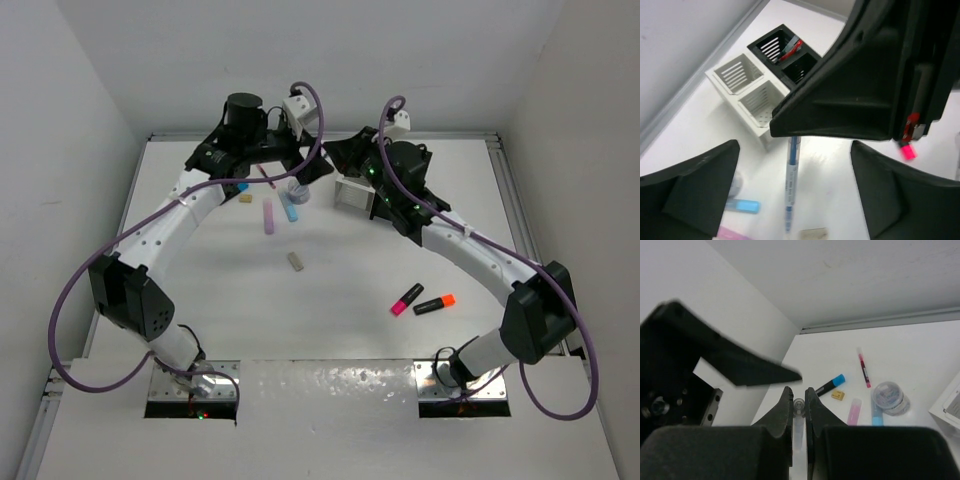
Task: Sort the stationery into containers
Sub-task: Place the pen in the storage box.
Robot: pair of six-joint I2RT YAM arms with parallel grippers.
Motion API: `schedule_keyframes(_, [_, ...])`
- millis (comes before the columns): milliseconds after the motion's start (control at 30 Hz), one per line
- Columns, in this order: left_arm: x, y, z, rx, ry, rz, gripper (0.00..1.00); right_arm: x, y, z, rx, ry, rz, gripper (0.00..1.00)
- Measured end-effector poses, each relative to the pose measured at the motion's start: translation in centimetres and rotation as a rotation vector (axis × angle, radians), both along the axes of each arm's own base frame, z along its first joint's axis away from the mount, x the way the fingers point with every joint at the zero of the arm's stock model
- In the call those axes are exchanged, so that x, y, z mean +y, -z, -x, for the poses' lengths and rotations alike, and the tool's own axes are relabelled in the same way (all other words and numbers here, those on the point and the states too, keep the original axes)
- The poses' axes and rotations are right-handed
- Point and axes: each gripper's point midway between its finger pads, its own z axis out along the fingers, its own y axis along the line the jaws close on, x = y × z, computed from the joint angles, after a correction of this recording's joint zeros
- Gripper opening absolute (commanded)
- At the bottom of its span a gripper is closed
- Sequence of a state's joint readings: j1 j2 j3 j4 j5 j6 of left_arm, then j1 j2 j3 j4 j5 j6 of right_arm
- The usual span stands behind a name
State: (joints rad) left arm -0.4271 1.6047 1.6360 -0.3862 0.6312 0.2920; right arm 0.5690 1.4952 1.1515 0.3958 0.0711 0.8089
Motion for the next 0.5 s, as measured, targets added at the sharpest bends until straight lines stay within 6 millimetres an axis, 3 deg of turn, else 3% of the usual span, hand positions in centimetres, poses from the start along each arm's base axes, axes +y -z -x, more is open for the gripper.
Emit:
schedule_keyframes(167, [0.4,-0.5,-0.4,0.067,-0.048,0.059,1.00,-1.8,0.7,-1.1,-0.015,0.054,0.070,0.00])
schedule_keyframes(333, [3.0,0.3,-2.3,0.160,-0.167,0.117,1.00,-10.0,0.0,-5.7,-0.056,0.297,0.243,0.00])
schedule_keyframes(433, [6.3,2.5,-4.0,0.243,-0.298,0.131,1.00,-15.5,-2.0,-8.5,-0.104,0.474,0.334,0.00])
schedule_keyframes(500, [8.5,4.2,-5.0,0.285,-0.394,0.121,1.00,-17.8,-2.2,-9.7,-0.116,0.556,0.394,0.00])
